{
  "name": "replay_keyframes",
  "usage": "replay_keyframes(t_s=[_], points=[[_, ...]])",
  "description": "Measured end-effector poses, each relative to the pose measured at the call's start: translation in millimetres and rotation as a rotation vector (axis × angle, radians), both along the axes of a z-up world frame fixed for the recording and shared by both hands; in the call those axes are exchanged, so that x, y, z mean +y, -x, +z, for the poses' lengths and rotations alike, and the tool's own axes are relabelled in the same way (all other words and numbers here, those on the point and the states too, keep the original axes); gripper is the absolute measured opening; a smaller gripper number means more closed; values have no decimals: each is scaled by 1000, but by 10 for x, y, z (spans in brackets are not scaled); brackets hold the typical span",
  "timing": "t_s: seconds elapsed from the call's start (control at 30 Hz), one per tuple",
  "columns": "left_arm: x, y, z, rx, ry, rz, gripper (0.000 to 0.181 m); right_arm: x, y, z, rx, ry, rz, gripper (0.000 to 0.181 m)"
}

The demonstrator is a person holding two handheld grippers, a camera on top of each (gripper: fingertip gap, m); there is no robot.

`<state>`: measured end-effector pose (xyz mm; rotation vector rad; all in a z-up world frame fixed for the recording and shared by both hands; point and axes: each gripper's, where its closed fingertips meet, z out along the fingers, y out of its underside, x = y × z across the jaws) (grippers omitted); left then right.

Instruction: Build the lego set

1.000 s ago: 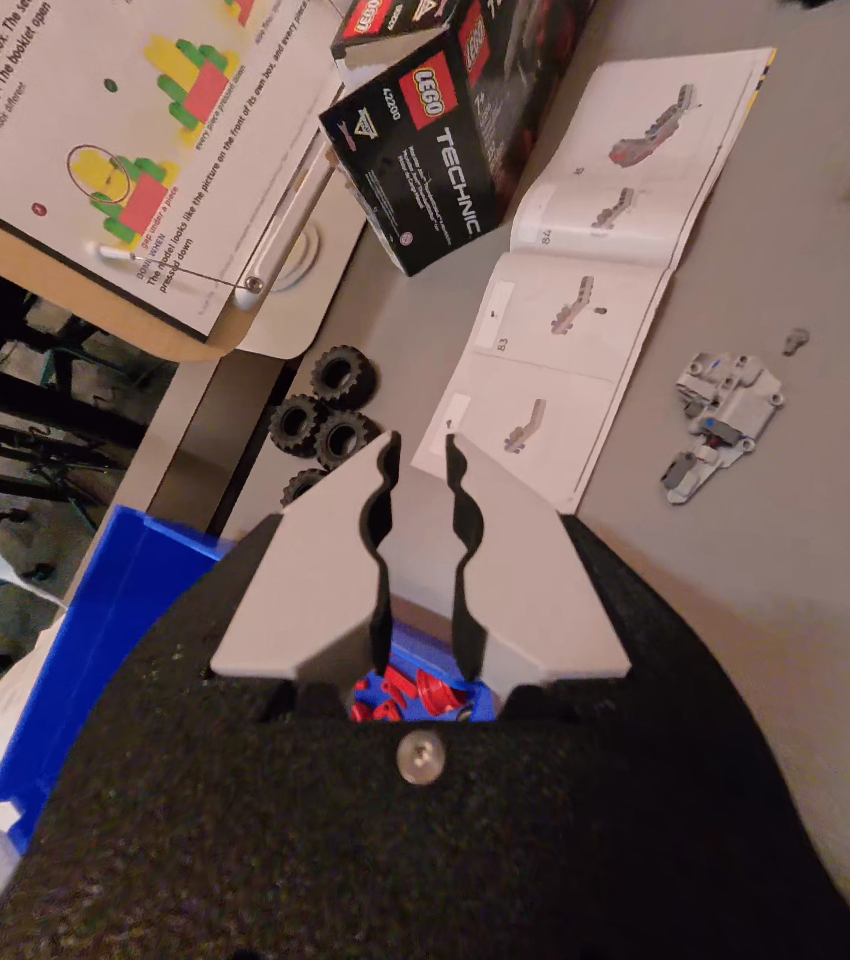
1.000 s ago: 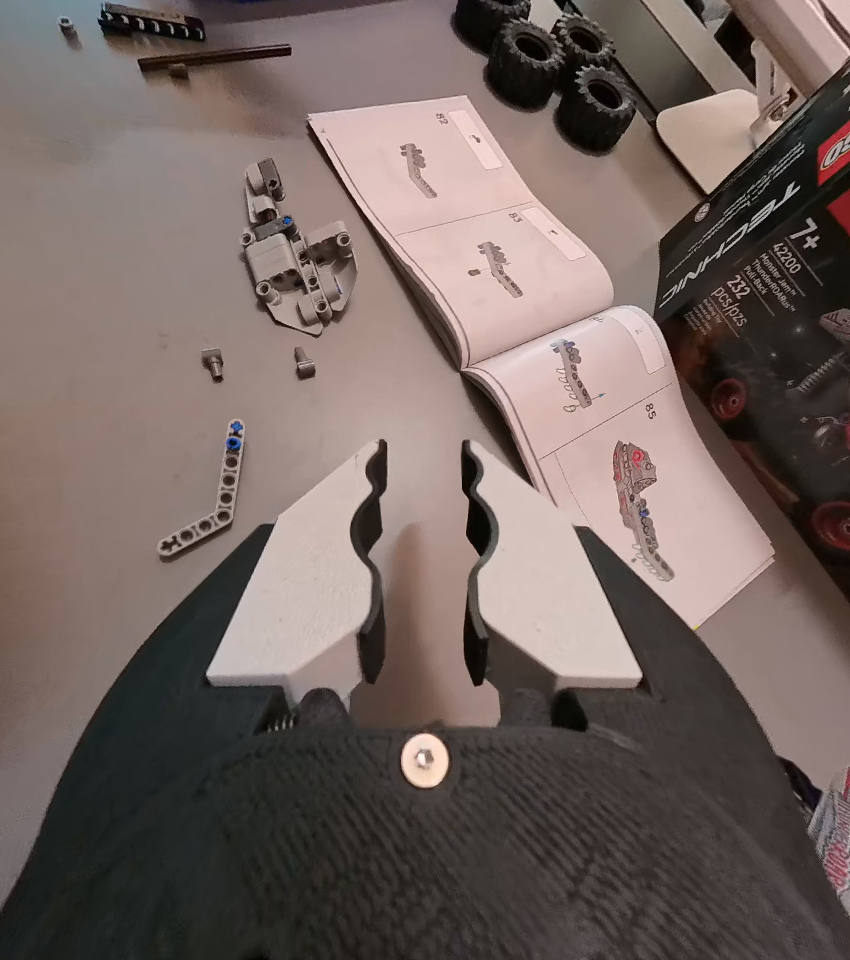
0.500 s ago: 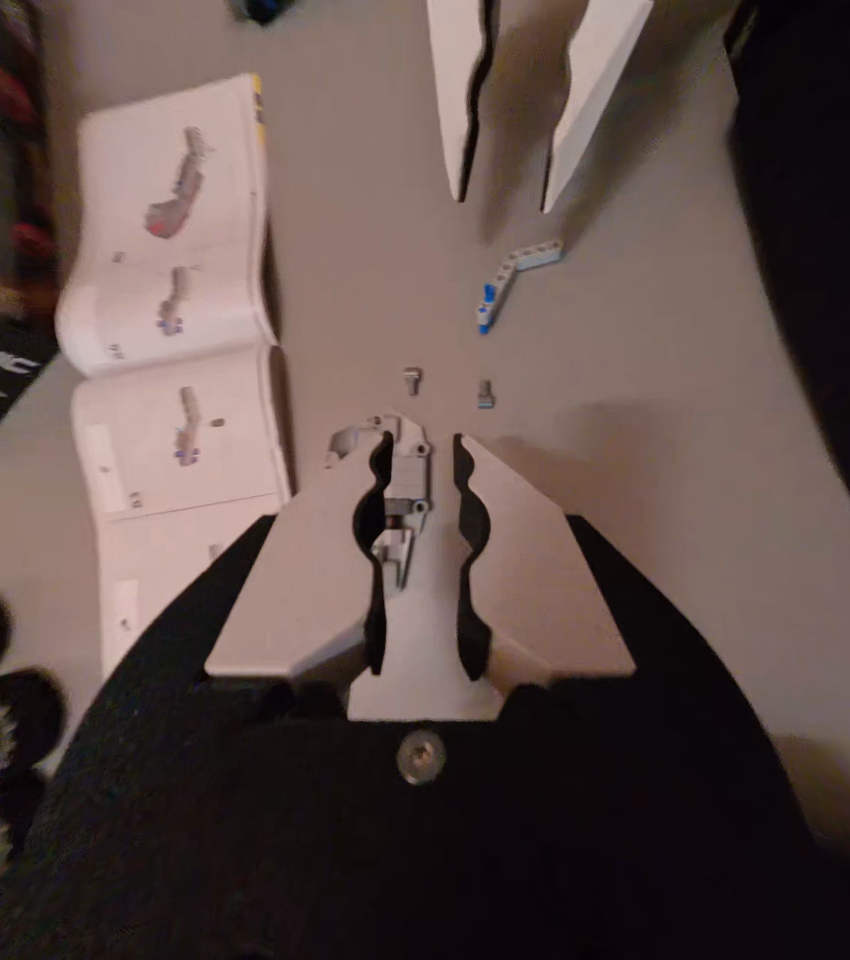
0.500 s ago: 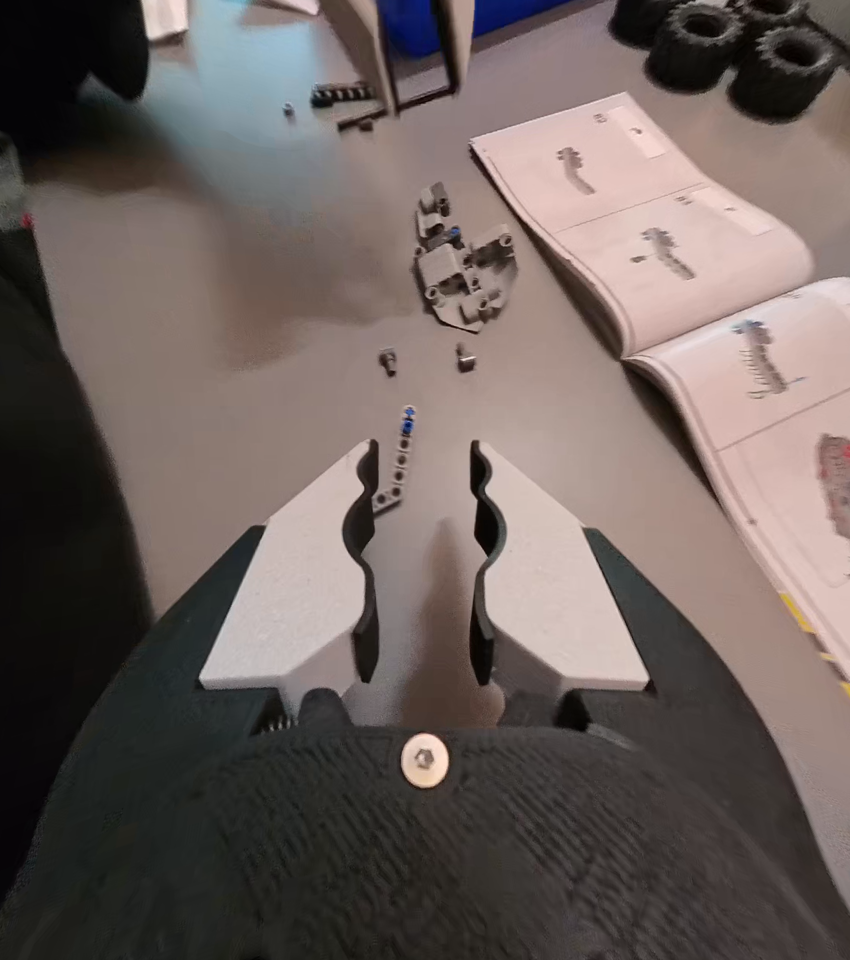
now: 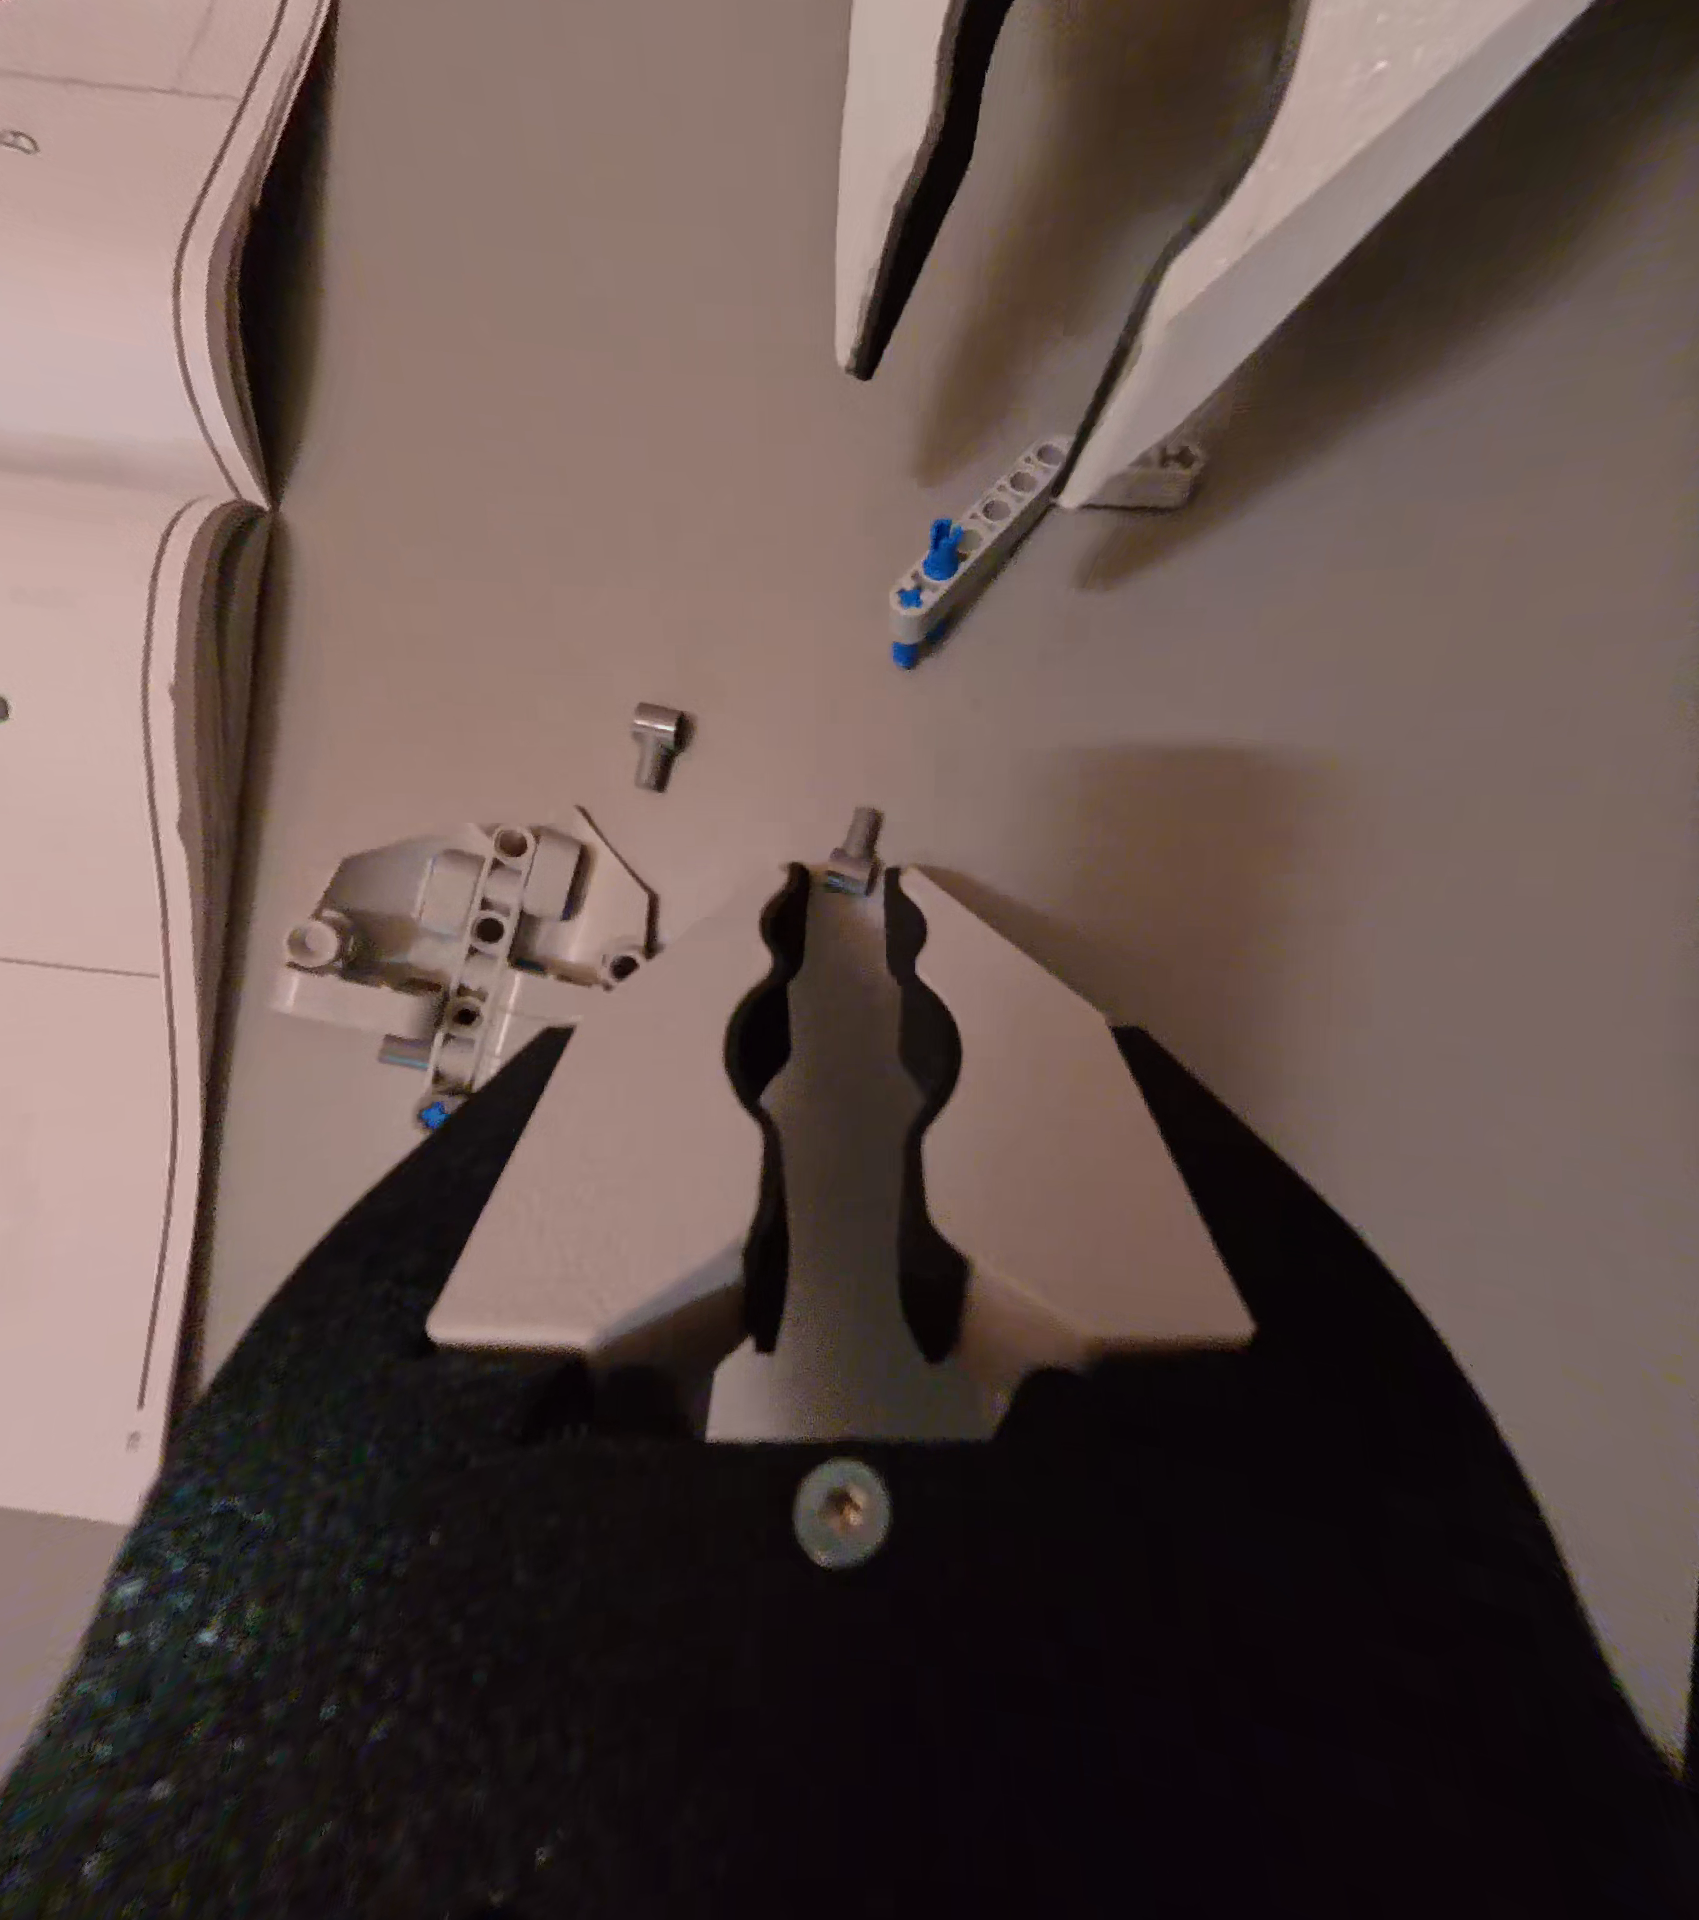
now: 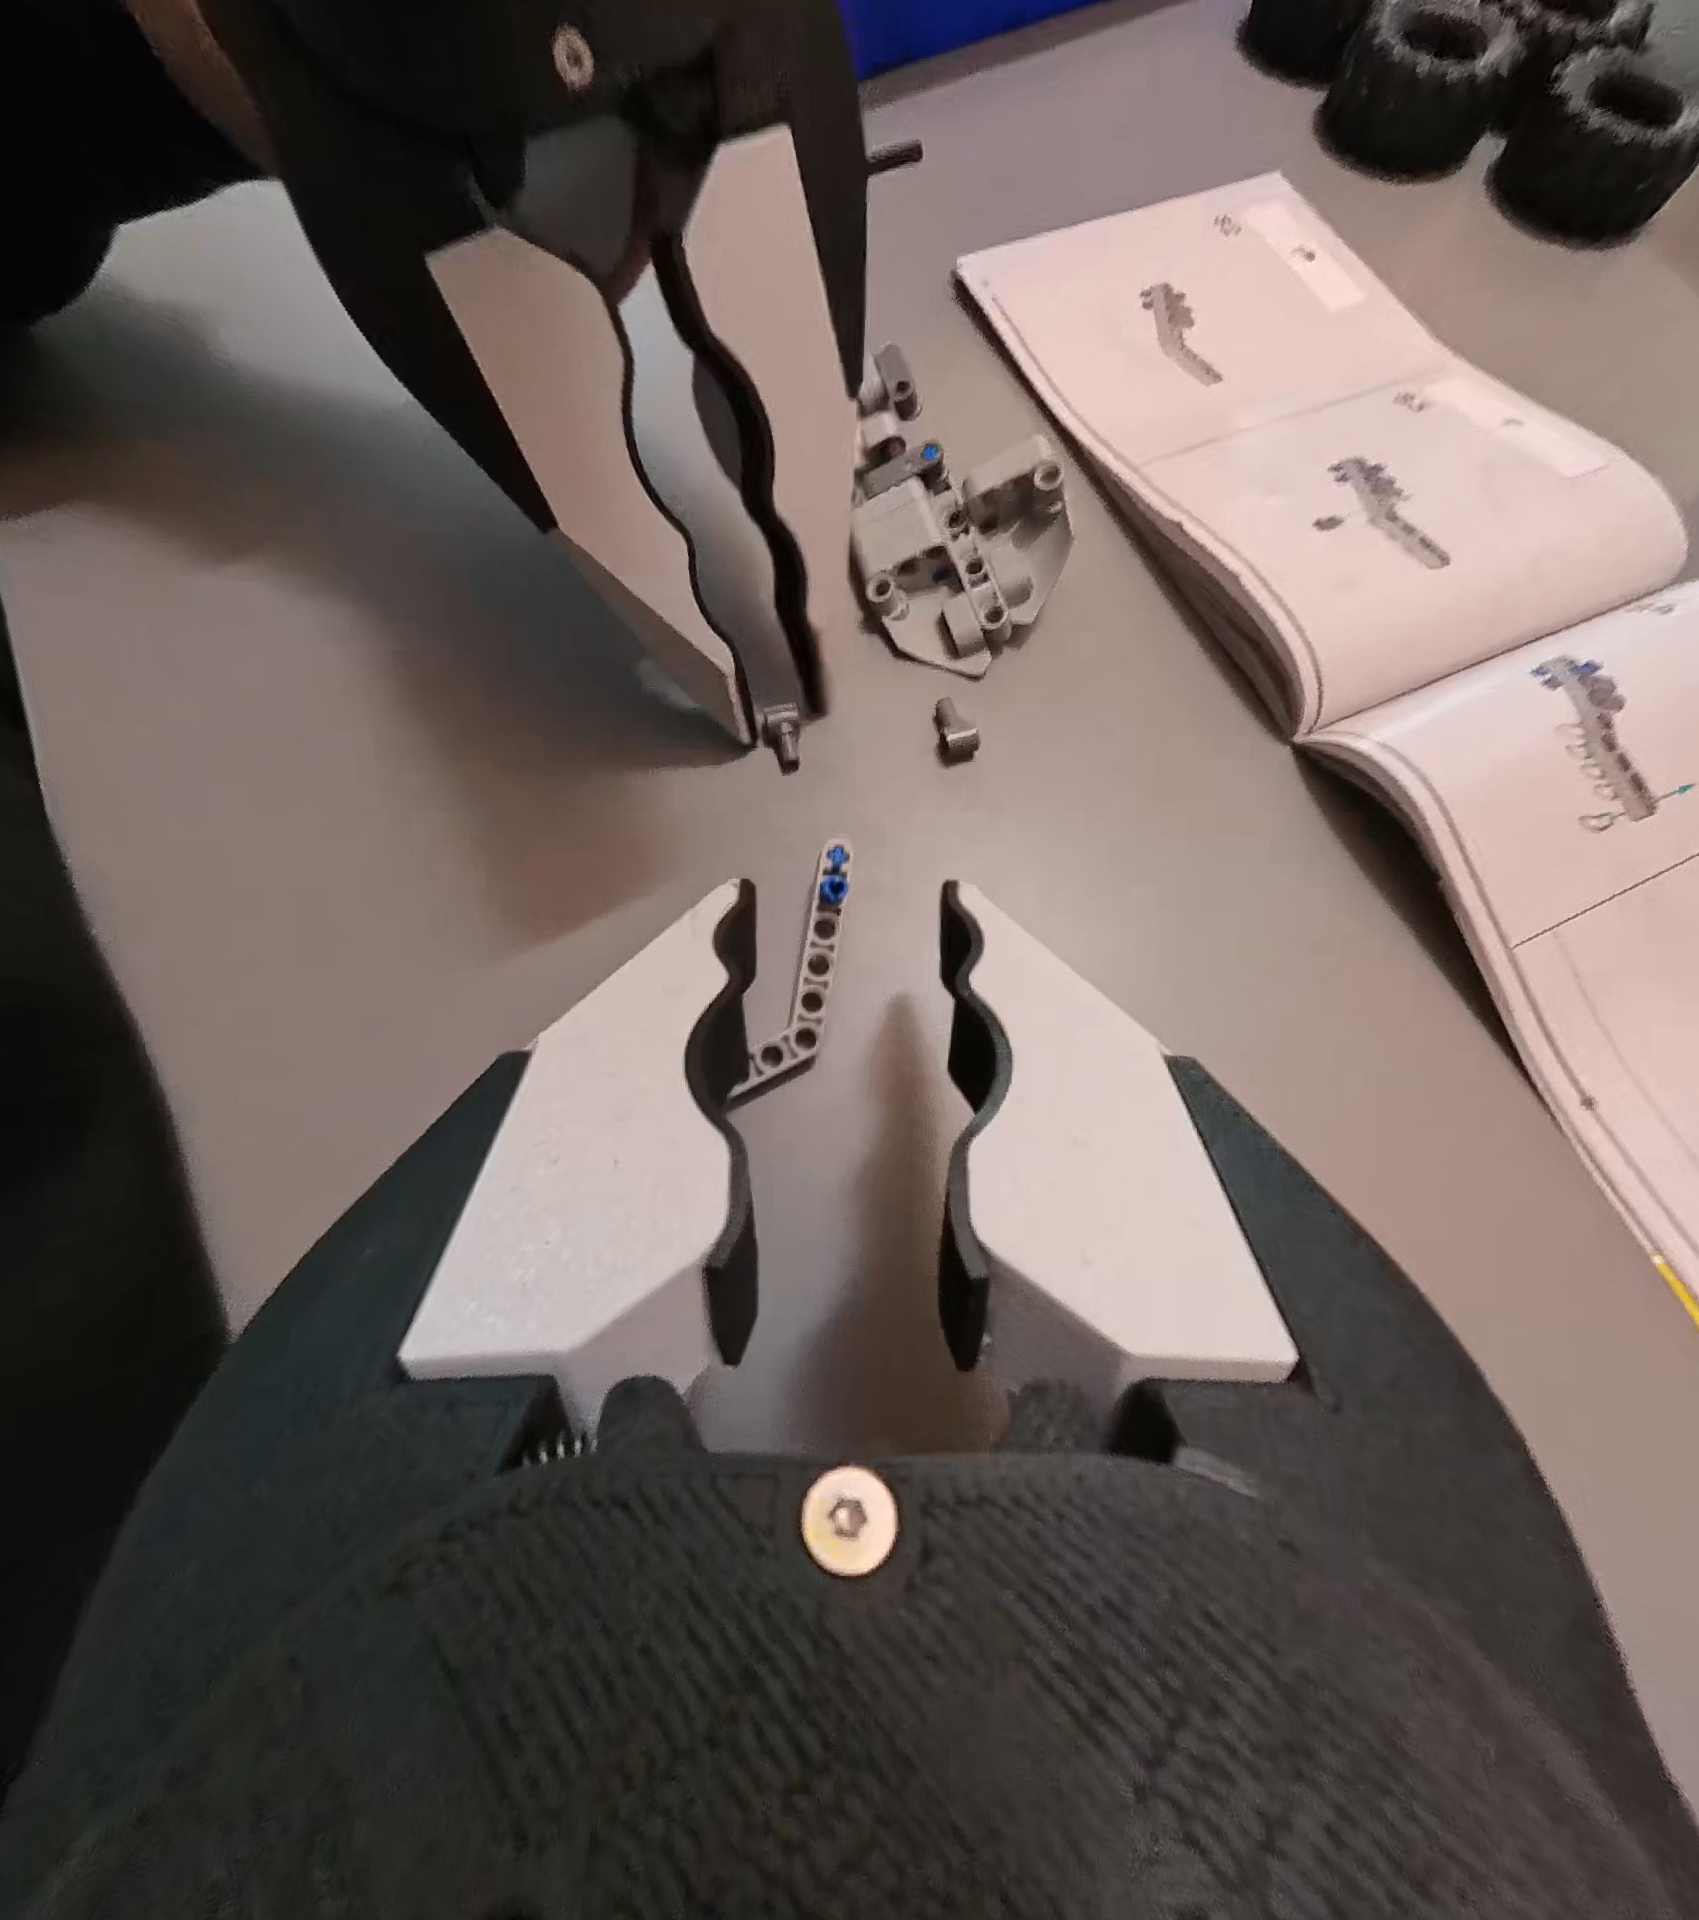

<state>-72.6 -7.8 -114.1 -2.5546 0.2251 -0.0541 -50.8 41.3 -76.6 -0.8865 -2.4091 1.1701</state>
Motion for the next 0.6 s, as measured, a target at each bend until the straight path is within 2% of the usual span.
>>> replay_keyframes(t_s=[0.03,0.17,0.4,0.5,0.6], points=[[-3,-20,-2,6,-2,-14,5,-10,15,32,13,3,5,29],[13,-41,36,71,-49,-36,5,-73,35,88,86,-47,44,19],[93,-72,485,215,-229,-37,5,-266,28,161,325,-191,124,22],[181,-166,706,414,-321,-112,5,-244,-26,185,315,-209,142,23],[220,-209,737,642,-301,-175,5,-194,-110,378,214,-4,123,29]])
